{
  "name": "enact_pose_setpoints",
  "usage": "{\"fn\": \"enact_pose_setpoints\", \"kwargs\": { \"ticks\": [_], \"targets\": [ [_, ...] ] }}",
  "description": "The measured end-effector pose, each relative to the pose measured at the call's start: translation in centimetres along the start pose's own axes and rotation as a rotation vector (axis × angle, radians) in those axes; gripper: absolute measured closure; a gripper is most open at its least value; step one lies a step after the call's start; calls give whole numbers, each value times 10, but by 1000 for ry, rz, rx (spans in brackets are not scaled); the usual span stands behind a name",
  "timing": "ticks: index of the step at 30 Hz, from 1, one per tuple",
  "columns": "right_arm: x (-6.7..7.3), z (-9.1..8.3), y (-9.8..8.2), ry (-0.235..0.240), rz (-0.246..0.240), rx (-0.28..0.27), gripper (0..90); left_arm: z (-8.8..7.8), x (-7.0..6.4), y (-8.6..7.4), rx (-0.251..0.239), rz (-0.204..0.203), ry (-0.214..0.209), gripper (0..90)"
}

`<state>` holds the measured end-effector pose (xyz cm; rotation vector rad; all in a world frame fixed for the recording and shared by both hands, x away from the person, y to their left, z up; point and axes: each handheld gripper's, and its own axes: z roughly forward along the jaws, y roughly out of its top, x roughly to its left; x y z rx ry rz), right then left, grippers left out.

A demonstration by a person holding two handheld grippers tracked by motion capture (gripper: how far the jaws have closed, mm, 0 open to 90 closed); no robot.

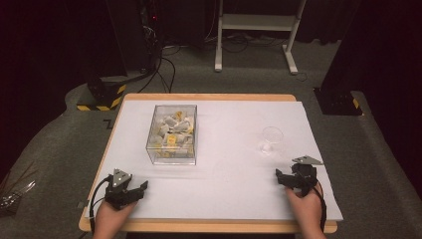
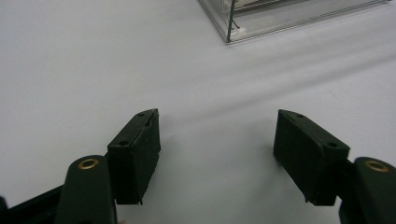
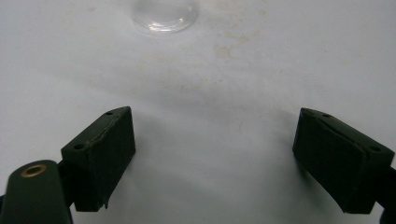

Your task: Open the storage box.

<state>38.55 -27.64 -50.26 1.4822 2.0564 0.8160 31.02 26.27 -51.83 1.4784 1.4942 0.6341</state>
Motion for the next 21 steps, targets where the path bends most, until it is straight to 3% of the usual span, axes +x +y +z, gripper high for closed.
{"fn": "enact_pose_setpoints", "kwargs": {
  "ticks": [5,21],
  "targets": [
    [-1,0,0,6,0,0,125,1,-1,0,-14,-25,-2,318],
    [0,0,0,1,-3,-1,135,0,-1,0,-4,-9,2,319]
  ]
}}
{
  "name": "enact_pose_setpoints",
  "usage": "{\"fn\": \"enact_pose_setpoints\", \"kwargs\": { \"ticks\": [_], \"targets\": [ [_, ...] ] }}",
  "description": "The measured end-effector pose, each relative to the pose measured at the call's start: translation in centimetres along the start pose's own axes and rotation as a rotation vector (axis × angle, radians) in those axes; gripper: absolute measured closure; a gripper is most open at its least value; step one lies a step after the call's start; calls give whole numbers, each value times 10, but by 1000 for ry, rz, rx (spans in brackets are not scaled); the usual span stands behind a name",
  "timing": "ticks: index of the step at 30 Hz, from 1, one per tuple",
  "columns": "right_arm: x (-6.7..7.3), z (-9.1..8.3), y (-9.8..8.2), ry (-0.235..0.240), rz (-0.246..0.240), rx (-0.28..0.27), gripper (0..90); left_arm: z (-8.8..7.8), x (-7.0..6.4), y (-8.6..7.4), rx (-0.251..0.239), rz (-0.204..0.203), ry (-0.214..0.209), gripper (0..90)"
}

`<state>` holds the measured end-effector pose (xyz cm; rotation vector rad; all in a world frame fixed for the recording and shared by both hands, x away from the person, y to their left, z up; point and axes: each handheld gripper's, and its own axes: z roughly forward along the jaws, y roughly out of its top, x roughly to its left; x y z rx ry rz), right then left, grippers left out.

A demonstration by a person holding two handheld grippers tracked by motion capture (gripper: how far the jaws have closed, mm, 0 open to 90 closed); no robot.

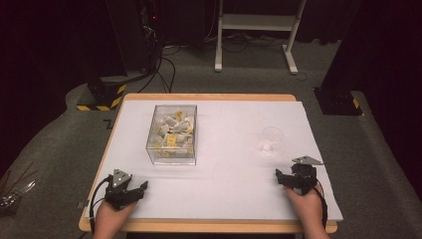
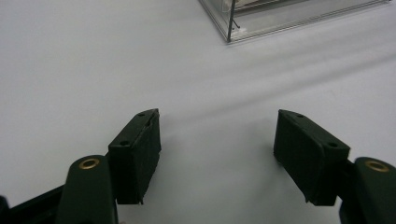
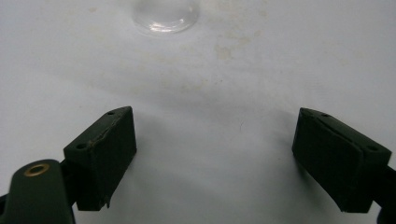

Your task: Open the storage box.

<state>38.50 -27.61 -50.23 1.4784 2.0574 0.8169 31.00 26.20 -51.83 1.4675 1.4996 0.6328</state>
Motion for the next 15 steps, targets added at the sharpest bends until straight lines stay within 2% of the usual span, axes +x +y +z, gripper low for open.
{"fn": "enact_pose_setpoints", "kwargs": {
  "ticks": [2,8,11,15],
  "targets": [
    [0,0,0,0,1,1,132,1,0,0,-5,-11,-4,318],
    [2,-1,1,-16,-8,-2,129,0,0,1,-1,-3,-5,318],
    [4,-4,1,-11,-1,-26,130,1,0,0,-2,-7,-4,318],
    [10,-9,2,-3,-25,-44,130,0,0,1,-1,-3,-3,318]
  ]
}}
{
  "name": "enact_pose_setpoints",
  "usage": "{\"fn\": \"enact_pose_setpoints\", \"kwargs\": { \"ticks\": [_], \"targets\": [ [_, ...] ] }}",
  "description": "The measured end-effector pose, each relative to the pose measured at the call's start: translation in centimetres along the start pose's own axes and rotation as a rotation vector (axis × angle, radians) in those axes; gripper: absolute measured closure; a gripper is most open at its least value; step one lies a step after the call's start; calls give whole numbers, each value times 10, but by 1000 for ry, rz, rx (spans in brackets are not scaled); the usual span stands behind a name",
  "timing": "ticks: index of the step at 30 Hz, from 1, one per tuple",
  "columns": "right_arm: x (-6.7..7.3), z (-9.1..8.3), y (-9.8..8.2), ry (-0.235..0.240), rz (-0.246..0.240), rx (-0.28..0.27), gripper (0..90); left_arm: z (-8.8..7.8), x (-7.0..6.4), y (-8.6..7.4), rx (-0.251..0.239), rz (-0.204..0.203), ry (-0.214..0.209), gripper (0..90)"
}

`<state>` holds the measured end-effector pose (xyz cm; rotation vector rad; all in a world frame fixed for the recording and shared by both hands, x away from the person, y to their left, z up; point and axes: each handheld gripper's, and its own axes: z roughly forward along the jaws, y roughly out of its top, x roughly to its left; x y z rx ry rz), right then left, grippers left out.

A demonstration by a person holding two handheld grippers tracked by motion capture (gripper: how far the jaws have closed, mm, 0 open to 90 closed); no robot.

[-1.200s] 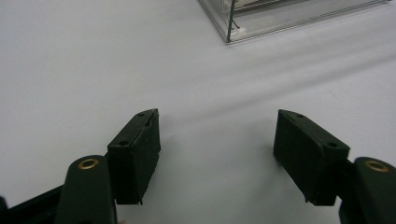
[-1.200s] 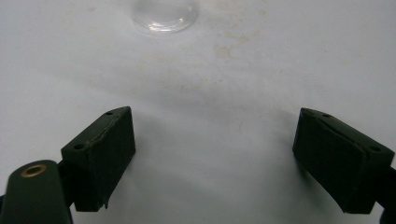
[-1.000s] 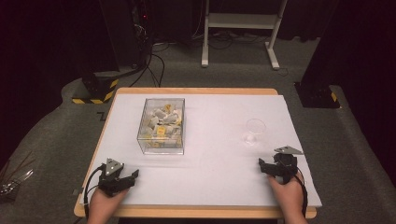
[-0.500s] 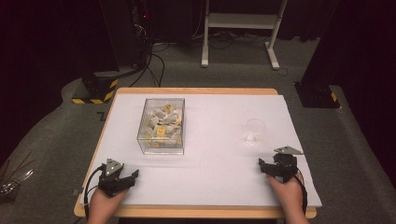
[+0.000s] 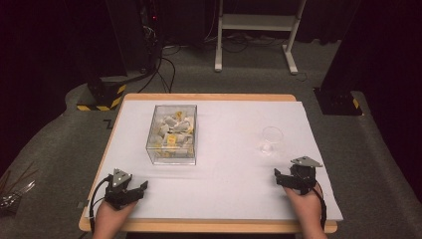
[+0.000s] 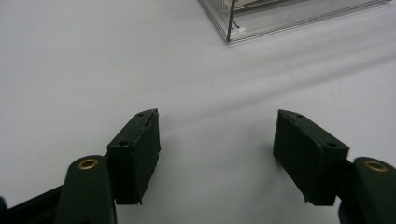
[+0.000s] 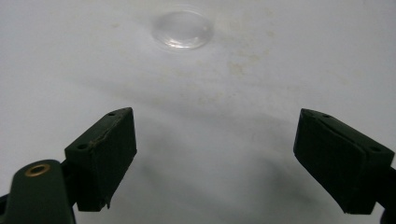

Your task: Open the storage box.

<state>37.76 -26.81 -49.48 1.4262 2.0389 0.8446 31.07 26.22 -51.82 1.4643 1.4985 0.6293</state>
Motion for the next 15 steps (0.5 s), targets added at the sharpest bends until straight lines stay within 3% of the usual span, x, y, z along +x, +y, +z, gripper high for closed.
{"fn": "enact_pose_setpoints", "kwargs": {
  "ticks": [8,15],
  "targets": [
    [17,-1,-2,17,-51,5,128,0,0,0,7,15,2,318],
    [20,3,-6,32,-41,36,115,-1,0,0,8,16,1,318]
  ]
}}
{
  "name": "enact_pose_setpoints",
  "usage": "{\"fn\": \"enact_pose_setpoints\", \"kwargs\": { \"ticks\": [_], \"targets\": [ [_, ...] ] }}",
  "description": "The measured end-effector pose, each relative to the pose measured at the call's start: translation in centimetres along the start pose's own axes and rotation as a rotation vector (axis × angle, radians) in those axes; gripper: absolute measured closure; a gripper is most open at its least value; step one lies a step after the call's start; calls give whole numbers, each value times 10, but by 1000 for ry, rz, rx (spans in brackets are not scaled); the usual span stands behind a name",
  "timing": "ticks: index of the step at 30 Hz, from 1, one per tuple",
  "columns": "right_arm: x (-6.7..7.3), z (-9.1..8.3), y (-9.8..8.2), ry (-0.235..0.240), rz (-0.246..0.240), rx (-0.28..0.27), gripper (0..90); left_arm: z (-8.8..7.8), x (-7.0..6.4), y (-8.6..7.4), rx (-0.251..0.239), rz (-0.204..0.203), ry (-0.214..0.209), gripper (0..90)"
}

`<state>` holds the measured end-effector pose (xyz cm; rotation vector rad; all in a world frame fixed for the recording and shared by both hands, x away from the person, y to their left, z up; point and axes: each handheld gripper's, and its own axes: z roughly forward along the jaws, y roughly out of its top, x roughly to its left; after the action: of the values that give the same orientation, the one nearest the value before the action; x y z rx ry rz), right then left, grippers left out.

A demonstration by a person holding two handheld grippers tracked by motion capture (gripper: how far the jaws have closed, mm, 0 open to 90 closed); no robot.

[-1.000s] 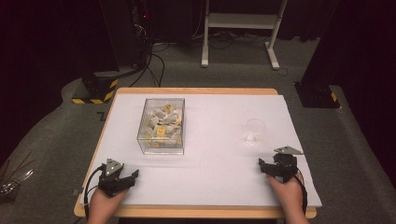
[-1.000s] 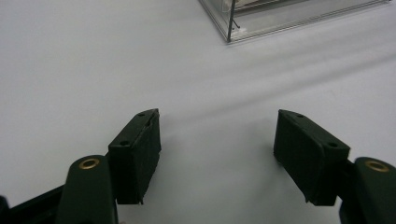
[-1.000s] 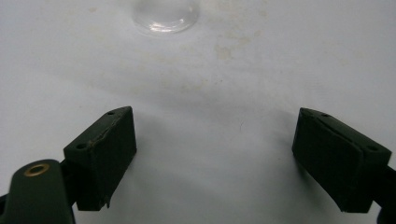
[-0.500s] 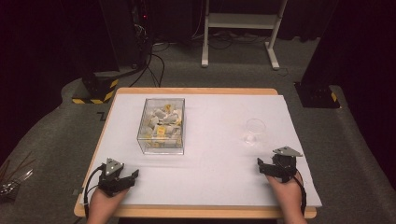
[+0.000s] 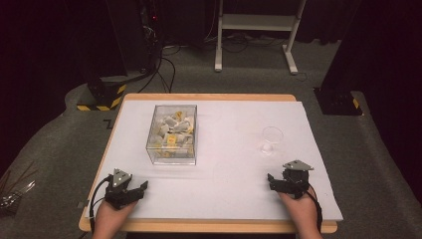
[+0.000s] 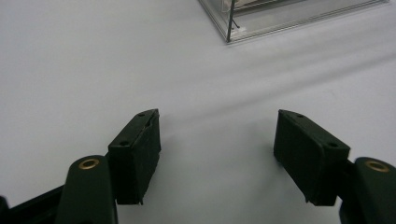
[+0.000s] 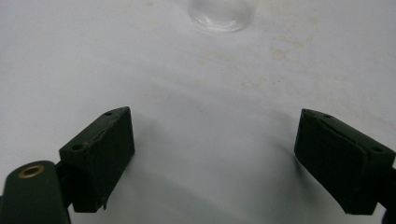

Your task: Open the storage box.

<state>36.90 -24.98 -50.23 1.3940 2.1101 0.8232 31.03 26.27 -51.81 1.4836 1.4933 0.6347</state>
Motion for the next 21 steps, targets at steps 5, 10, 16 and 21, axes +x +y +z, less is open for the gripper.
{"fn": "enact_pose_setpoints", "kwargs": {
  "ticks": [5,10,16,21],
  "targets": [
    [-5,2,0,26,23,9,104,0,0,0,0,0,1,318],
    [-5,2,0,27,27,9,103,0,-1,0,-3,0,7,320],
    [-5,2,0,27,27,9,103,-1,-5,2,-26,-20,25,329],
    [-5,2,0,27,26,8,103,-6,-7,5,-29,-11,10,328]
  ]
}}
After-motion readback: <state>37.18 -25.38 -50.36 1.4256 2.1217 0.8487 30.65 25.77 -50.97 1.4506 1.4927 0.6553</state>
